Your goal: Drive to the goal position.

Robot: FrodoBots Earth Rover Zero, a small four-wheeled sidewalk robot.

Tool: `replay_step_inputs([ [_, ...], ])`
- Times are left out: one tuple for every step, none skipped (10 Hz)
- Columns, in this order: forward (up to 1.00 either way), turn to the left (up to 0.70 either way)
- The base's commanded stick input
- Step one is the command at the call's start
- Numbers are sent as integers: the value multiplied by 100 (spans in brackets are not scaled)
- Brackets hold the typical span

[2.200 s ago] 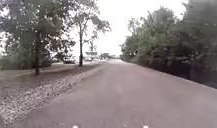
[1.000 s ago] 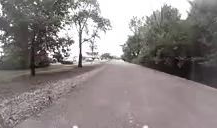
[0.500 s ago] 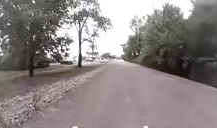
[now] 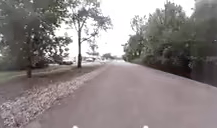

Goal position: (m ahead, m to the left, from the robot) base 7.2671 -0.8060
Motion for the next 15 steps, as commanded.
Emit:
replay_step_inputs([
  [70,0],
  [70,0],
  [70,0],
  [70,-35],
  [70,-35],
  [70,-35],
  [70,-35],
  [70,-21],
  [70,-7],
  [70,0],
  [70,0],
  [70,0],
  [70,0],
  [70,0],
  [70,0],
])
